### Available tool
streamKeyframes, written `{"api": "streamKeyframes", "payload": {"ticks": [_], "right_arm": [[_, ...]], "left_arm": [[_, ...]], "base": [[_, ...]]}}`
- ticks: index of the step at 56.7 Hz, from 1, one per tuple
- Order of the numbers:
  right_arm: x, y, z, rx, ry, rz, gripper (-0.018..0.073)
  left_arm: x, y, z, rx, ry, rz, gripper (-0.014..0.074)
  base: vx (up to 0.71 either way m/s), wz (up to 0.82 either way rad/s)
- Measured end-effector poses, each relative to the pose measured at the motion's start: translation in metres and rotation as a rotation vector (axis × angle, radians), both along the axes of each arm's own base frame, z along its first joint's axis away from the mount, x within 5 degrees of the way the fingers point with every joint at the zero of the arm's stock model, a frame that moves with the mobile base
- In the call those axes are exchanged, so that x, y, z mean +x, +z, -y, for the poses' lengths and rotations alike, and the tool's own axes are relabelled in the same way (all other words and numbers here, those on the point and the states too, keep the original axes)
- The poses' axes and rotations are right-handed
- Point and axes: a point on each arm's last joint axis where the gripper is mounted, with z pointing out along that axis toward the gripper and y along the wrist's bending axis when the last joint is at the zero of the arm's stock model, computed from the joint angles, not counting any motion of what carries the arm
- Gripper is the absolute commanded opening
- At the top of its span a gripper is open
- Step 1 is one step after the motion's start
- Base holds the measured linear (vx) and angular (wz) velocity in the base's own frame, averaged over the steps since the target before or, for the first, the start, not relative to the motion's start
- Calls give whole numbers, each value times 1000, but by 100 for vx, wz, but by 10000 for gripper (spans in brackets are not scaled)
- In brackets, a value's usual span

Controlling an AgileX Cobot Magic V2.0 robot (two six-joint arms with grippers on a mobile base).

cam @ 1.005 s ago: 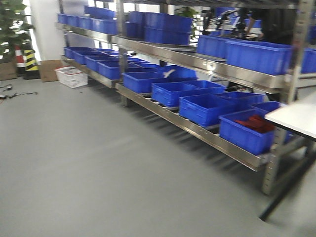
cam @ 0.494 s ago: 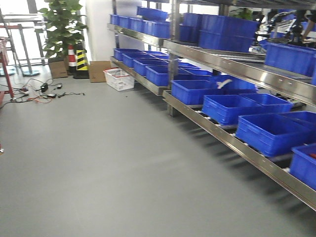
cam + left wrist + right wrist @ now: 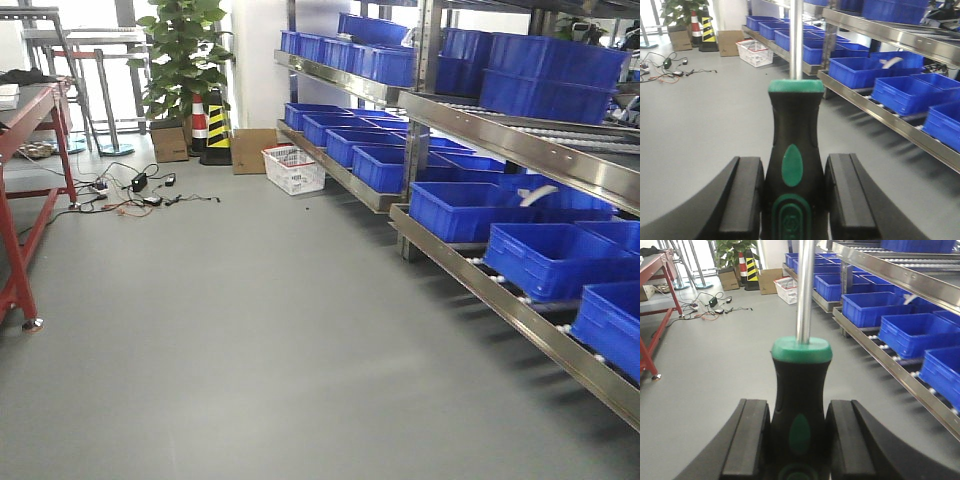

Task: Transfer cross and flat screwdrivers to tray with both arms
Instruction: 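Drive past the blue-bin shelves toward the roller rack with the tray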

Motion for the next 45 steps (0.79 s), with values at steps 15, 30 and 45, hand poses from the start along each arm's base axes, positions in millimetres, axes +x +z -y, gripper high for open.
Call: {"api": "streamKeyframes", "payload": {"ticks": [15, 30, 45], "right_arm": [[0, 0, 0, 0, 0, 0, -8], [0, 0, 0, 1, 0, 0, -8], [0, 0, 0, 2, 1, 0, -8]], "left_arm": [[0, 0, 0, 1, 0, 0, 0], [0, 0, 0, 1, 0, 0, 0], [0, 0, 0, 1, 0, 0, 0]], "base": [[61, -2], [63, -27], [62, -39]]}}
